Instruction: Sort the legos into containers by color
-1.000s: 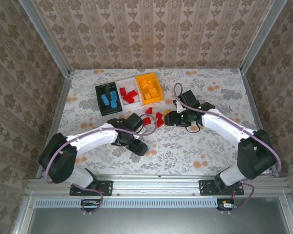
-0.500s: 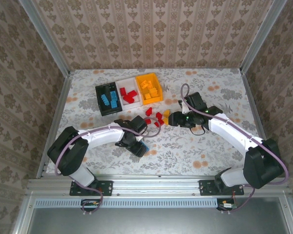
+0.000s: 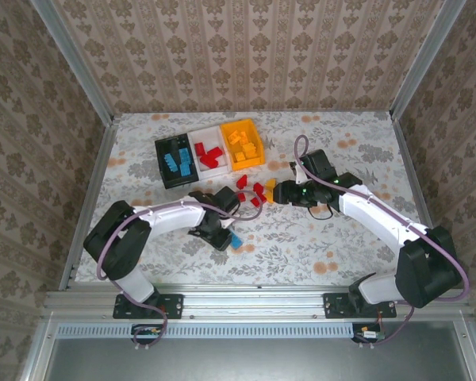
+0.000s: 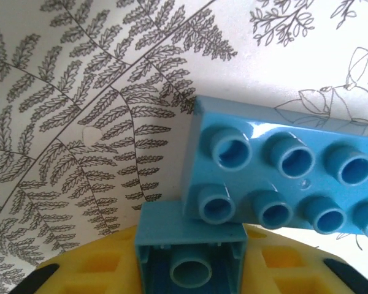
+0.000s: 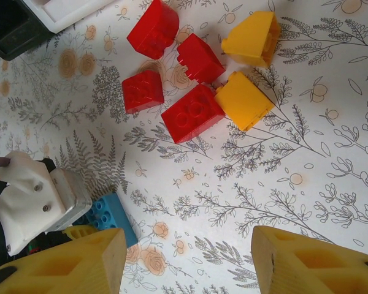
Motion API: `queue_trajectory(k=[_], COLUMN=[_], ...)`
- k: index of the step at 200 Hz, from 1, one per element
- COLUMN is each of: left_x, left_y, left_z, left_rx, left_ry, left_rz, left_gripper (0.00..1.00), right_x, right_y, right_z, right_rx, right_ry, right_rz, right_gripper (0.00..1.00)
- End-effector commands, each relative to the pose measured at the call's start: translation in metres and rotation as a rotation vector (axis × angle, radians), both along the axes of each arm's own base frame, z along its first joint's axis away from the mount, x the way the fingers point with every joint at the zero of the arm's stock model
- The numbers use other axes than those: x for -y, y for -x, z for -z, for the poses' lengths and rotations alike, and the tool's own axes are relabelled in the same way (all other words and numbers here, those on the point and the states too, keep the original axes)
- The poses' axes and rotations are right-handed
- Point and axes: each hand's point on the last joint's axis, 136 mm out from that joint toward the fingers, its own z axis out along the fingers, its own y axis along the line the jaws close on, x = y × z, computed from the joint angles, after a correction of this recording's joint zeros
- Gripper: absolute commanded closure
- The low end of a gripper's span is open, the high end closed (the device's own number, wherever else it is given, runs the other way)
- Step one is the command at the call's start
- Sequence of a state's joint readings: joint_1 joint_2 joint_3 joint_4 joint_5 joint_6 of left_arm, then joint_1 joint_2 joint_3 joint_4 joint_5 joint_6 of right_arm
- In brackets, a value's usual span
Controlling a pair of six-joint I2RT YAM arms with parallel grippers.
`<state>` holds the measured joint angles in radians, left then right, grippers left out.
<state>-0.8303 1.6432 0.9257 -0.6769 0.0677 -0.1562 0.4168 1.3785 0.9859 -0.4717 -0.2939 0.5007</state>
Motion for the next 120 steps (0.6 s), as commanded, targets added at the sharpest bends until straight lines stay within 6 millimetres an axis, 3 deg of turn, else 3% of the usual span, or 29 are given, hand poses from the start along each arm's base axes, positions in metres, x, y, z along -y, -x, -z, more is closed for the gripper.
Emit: queue_trajectory(k=[1, 22, 47, 72, 80, 98, 120], left_x=[0.013, 0.010, -0.011, -0.049, -0.062, -0.097, -0.128], left_y=[-0.003, -0.013, -0.039, -0.075, -0.085, -0.113, -0.141], left_z=[-0.003, -0.017, -0.059, -0.118, -0.138, -0.182, -0.220], left_rx=[0.004, 0.046, 0.157, 0.276, 0.311, 0.409, 0.447], left_ry=[0.066, 0.105, 0.175, 0.330, 0.398, 0.563, 0.747], left_rz=[0.009, -0.045, -0.205, -0.462, -0.542, -0.723, -0.883], left_gripper=[0.70, 0.72, 0.73, 0.71, 0.71, 0.69, 0.68], right_x=[0.000, -0.001, -0.001, -0.003, -0.004, -0.005, -0.006], right_y=[-0.004, -0.005, -0.005, -0.006, -0.006, -0.007, -0.007], right_z=[-0.005, -0.004, -0.003, -0.003, 0.007, 0.010, 0.010], right_rx=[0.016, 0.014, 0.017, 0.021, -0.006, -0.015, -0.017], right_ry=[-0.018, -0.014, -0.009, -0.020, -0.013, -0.023, -0.029], right_rz=[0.011, 0.006, 0.001, -0.003, -0.003, -0.001, 0.001], right_gripper=[0.42, 0.42, 0.42, 0.42, 0.42, 0.42, 0.42])
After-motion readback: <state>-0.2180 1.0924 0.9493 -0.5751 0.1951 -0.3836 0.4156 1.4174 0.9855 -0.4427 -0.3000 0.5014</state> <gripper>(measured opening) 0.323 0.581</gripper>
